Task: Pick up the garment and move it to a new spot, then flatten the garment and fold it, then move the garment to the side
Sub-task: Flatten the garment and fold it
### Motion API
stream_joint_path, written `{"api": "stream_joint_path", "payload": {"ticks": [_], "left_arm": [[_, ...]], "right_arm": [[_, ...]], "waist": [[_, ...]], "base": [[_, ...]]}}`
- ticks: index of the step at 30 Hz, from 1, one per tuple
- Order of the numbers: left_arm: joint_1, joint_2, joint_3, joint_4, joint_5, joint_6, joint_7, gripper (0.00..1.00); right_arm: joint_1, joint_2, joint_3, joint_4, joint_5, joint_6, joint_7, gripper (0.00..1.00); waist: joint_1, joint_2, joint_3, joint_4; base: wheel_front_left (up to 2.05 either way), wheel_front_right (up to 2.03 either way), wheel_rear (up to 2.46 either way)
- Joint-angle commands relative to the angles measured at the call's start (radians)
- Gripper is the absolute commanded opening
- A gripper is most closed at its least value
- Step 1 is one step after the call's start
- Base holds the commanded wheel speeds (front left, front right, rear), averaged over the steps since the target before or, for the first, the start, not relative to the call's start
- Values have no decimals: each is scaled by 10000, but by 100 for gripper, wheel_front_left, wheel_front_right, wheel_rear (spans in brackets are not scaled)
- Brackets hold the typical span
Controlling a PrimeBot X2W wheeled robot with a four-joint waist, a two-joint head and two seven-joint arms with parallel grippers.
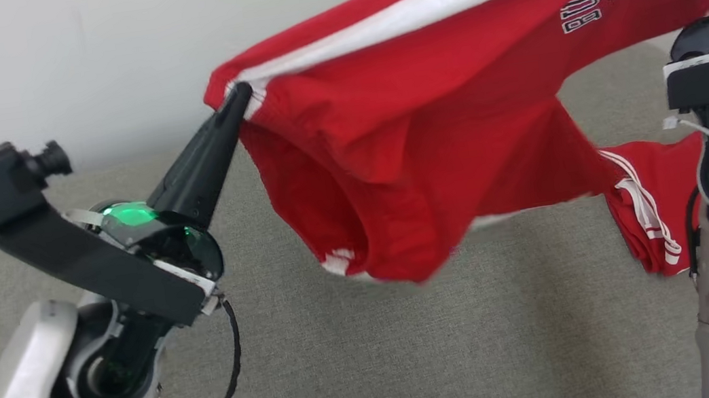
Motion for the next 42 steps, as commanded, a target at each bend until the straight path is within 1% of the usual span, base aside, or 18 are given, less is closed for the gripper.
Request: {"api": "stream_joint_path", "payload": {"ticks": [1, 2, 3, 5, 8, 9, 11, 15, 21, 24, 27, 30, 33, 35, 37, 40, 42], "left_arm": [[89, -11, 205, -257, -518, 116, 167, 0], [89, -61, 268, -306, -769, 207, 241, 0], [89, -61, 268, -306, -769, 207, 241, 0], [54, -153, 411, -242, -1132, 482, 327, 0], [-114, -59, 455, 111, -1077, 918, 411, 0], [-176, -121, 477, 196, -1108, 1015, 379, 0], [-260, -256, 433, 369, -1312, 1075, 511, 0], [-619, -318, 291, 894, -1130, 1160, 665, 0], [-1815, -746, 244, 2245, -608, 1228, 407, 0], [-2588, -984, 257, 3028, -204, 1107, 60, 0], [-3314, -1213, 257, 3737, 339, 946, -477, 0], [-3979, -1414, 341, 4390, 914, 781, -1237, 0], [-4380, -1610, 325, 5000, 1479, 595, -2065, 0], [-4464, -1692, 144, 5361, 1884, 443, -2456, 0], [-4332, -1773, -203, 5730, 2185, 281, -2601, 0], [-3929, -1888, -793, 6130, 2399, 102, -2389, 0], [-3621, -1843, -1171, 6185, 2451, 19, -2216, 0]], "right_arm": [[-165, 40, -94, -101, -21, -28, 119, 0], [-224, 40, -125, -105, -44, -28, 143, 0], [-224, 40, -125, -105, -44, -28, 143, 0], [-351, 39, -195, -2, -100, -28, 149, 0], [-580, 40, -191, 242, -219, -30, 74, 0], [-653, 48, -144, 349, -215, -28, 82, 0], [-816, 47, -15, 599, -272, -28, 127, 0], [-1194, 58, 337, 1308, -251, -28, 104, 0], [-2280, -207, 968, 3094, -498, -27, -57, 0], [-3066, -375, 1197, 4015, -693, -28, -528, 0], [-3957, -499, 1246, 4809, -953, -28, -1325, 0], [-4675, -560, 1131, 5563, -1304, -28, -2277, 0], [-5128, -554, 1138, 6225, -1681, -28, -2846, 0], [-5127, -509, 1227, 6599, -1800, -28, -3010, 0], [-4933, -546, 1516, 6963, -1813, -28, -3080, 0], [-4644, -772, 2231, 7354, -1401, -28, -3012, 0], [-4282, -925, 2794, 7388, -932, -28, -2756, 0]], "waist": [[0, 1, 76, -11], [0, 1, 111, -16], [0, 1, 111, -16], [0, 1, 190, -29], [0, 1, 319, -92], [0, 1, 352, -100], [0, 1, 432, -120], [0, 1, 660, -171], [0, 1, 1314, -206], [0, 1, 1670, -227], [0, 1, 2045, -249], [0, 1, 2407, -255], [0, 1, 2727, -250], [0, 1, 2921, -231], [0, 1, 3045, -200], [0, 1, 3061, -132], [0, 1, 2952, -91]], "base": [[0, 0, 0], [0, 0, 0], [0, 0, 0], [0, 0, 0], [0, 0, 0], [0, 0, 0], [0, 0, 0], [0, 0, 0], [0, 0, 0], [0, 0, 0], [0, 0, 0], [0, 0, 0], [0, 0, 0], [0, 0, 0], [0, 0, 0], [0, 0, 0], [0, 0, 0]]}}
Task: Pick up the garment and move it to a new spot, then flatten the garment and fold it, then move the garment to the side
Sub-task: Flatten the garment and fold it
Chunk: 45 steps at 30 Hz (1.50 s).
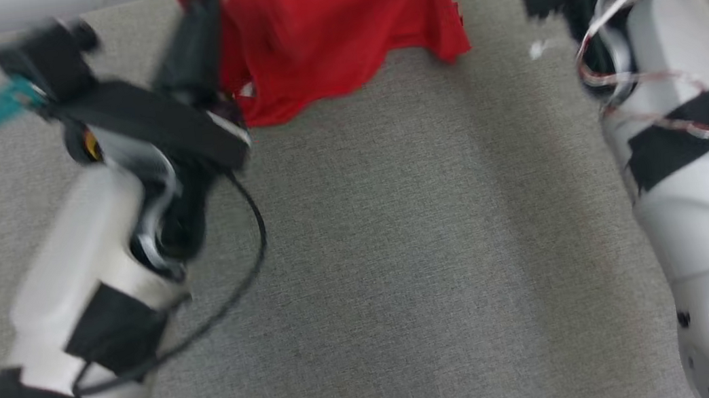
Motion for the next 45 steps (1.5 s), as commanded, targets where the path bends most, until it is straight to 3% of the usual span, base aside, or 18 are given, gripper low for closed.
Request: {"api": "stream_joint_path", "payload": {"ticks": [1, 5, 9, 12, 16, 27, 37, 42, 45], "left_arm": [[415, 61, -247, -56, 83, -91, 136, 0], [1216, 249, -664, -394, -126, -141, 417, 0], [2601, 630, -1057, -1503, -777, -165, 971, 0], [3685, 1015, -1377, -2593, -1110, -64, 1444, 0], [4930, 1664, -1771, -3956, -1381, 391, 2041, 0], [6859, 3086, -2260, -5731, -2000, 1643, 3070, 0], [7616, 3293, -2883, -5170, -1558, 2403, 3227, 0], [8048, 3532, -3189, -5427, -1858, 2557, 3714, 0], [8171, 3746, -3295, -5731, -1875, 2688, 3980, 0]], "right_arm": [[485, -222, 438, -105, 464, -28, 298, 0], [1334, -731, 955, -676, 1327, -28, 986, 0], [2856, -1495, 1356, -2116, 2562, -28, 2312, 0], [4187, -2292, 1030, -3350, 3083, -28, 3215, 0], [6301, -2789, 453, -4975, 3498, -27, 4680, 0], [10795, -2524, -1323, -8470, 4271, -27, 8596, 0], [12792, -2632, -2332, -8902, 2822, -28, 12091, 0], [13291, -2268, -2563, -8974, 2653, -28, 13101, 0], [13333, -2104, -2875, -9334, 2586, -28, 13163, 0]], "waist": [[-4, -3, -181, 97], [-4, -3, -517, 178], [-4, -3, -964, 264], [-4, -3, -1223, 408], [-4, -3, -1488, 621], [-4, -3, -1977, 861], [-4, -3, -2091, 723], [-4, -3, -2183, 695], [-4, -3, -2214, 736]], "base": [[0, 0, 0], [0, 0, 0], [0, 0, 0], [0, 0, 0], [0, 0, 0], [0, 0, 0], [0, 0, 0], [0, 0, 0], [0, 0, 0]]}}
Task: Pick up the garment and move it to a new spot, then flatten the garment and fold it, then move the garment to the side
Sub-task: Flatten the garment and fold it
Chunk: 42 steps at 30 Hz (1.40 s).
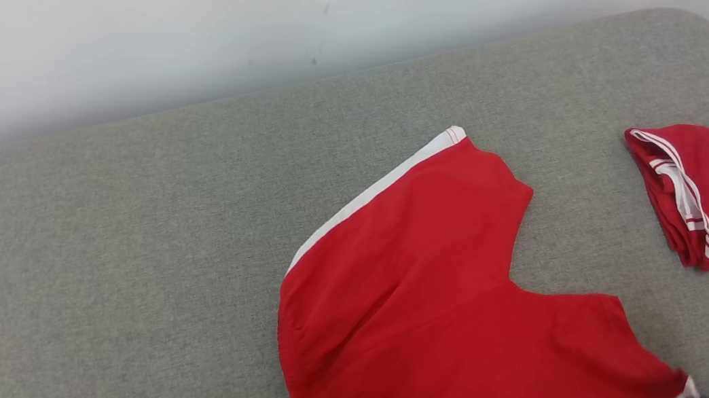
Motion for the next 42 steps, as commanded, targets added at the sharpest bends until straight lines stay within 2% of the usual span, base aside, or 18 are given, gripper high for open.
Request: {"api": "stream_joint_path", "payload": {"ticks": [1, 3, 6, 10, 15, 20, 24, 28, 34, 42], "left_arm": [[8, 158, 47, -61, 223, 120, -78, 0], [-34, 83, 80, -144, 239, 102, -176, 0], [-221, -309, 287, -259, 307, -167, -655, 0], [-633, -859, 512, -57, 612, -471, -1321, 0], [-1279, -1716, 804, 678, 822, -877, -2042, 0], [-1920, -2508, 1045, 1887, 1087, -1198, -2810, 0], [-2346, -3037, 1168, 2790, 1208, -1426, -3239, 0], [-2694, -3451, 1348, 3594, 1160, -1528, -3539, 0], [-3236, -3848, 1574, 4333, 1056, -1703, -3742, 0], [-3893, -4237, 1916, 5163, 1018, -1687, -4074, 0]], "right_arm": [[-82, -42, -147, -197, -140, -28, -202, 0], [-161, -45, -201, -315, -174, -28, -408, 0], [-655, -254, -229, -527, -478, -28, -1367, 0], [-1668, -593, 263, -167, -794, -28, -2682, 0], [-3356, -1164, 1297, 1110, -1466, -28, -4388, 0], [-5143, -1402, 2387, 2929, -2060, -28, -5895, 0], [-6330, -1344, 3082, 4355, -2282, -28, -6848, 0], [-7331, -1111, 3595, 5656, -2031, -28, -7447, 0], [-8561, -920, 4156, 7203, -1838, -28, -8175, 0], [-10097, -606, 4383, 9090, -2147, -28, -9327, 0]], "waist": [[1, 1, 2, 46], [1, 1, 6, 81], [1, 1, 37, 177], [1, 1, 67, 341], [1, 1, 175, 599], [1, 1, 358, 835], [1, 1, 557, 1010], [1, 1, 786, 1151], [1, 1, 1155, 1288], [1, 1, 1617, 1439]], "base": [[0, 0, 0], [0, 0, 0], [0, 0, 0], [0, 0, 0], [0, 0, 0], [0, 0, 0], [0, 0, 0], [0, 0, 0], [0, 0, 0], [0, 0, 0]]}}
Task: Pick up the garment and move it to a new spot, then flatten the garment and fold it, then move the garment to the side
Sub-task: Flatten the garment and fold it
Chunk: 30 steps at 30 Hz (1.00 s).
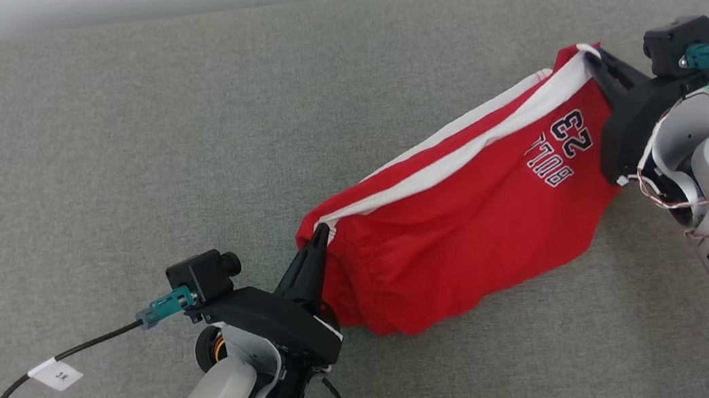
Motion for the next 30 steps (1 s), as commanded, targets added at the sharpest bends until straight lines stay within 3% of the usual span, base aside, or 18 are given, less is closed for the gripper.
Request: {"api": "stream_joint_path", "payload": {"ticks": [1, 6, 7, 8, 9, 10, 16, 18, 23, 25, 30], "left_arm": [[-156, -103, 61, 180, -3, -1, -144, 0], [-320, -243, 82, 497, 72, -72, -269, 0], [-379, -270, 103, 563, 117, -62, -330, 6], [-440, -290, 126, 637, 164, -62, -419, 42], [-516, -292, 132, 701, 288, -72, -515, 93], [-578, -285, 66, 744, 445, -120, -580, 100], [-742, -332, 23, 958, 1049, -390, -927, 100], [-729, -224, 178, 936, 1554, -264, -1051, 100], [-1, 131, 978, 18, 4112, 716, -1102, 100], [812, 310, 1504, -833, 5653, 1395, -1097, 100], [2325, 401, 2248, -2205, 7482, 2177, -1100, 100]], "right_arm": [[-274, 138, 19, 372, -102, -28, -227, 0], [-727, 311, 207, 1168, -174, -28, -514, 0], [-811, 342, 220, 1335, -155, -28, -587, 0], [-906, 376, 239, 1492, -142, -28, -669, 0], [-998, 411, 263, 1637, -151, -28, -739, 27], [-1087, 464, 280, 1777, -113, -28, -820, 100], [-1575, 632, 524, 2331, 16, -28, -1170, 100], [-1610, 689, 721, 2478, 252, -29, -899, 100], [-1671, 394, 1201, 2418, 992, -29, 98, 100], [-1423, 205, 1411, 2285, 1467, -29, 781, 100], [-977, -220, 1504, 1959, 2133, -29, 1781, 100]], "waist": [[-2, -1, 181, 118], [-2, -1, 315, 211], [-2, -1, 343, 231], [-2, -1, 365, 242], [-2, -1, 394, 251], [-2, -1, 415, 256], [-2, -1, 380, 259], [-2, -1, 276, 249], [-2, -1, -95, 226], [-2, -1, -349, 220], [-2, -1, -646, 274]], "base": [[0, 0, 0], [0, 0, 0], [0, 0, 0], [0, 0, 0], [0, 0, 0], [0, 0, 0], [0, 0, 0], [0, 0, 0], [0, 0, 0], [0, 0, 0], [0, 0, 0]]}}
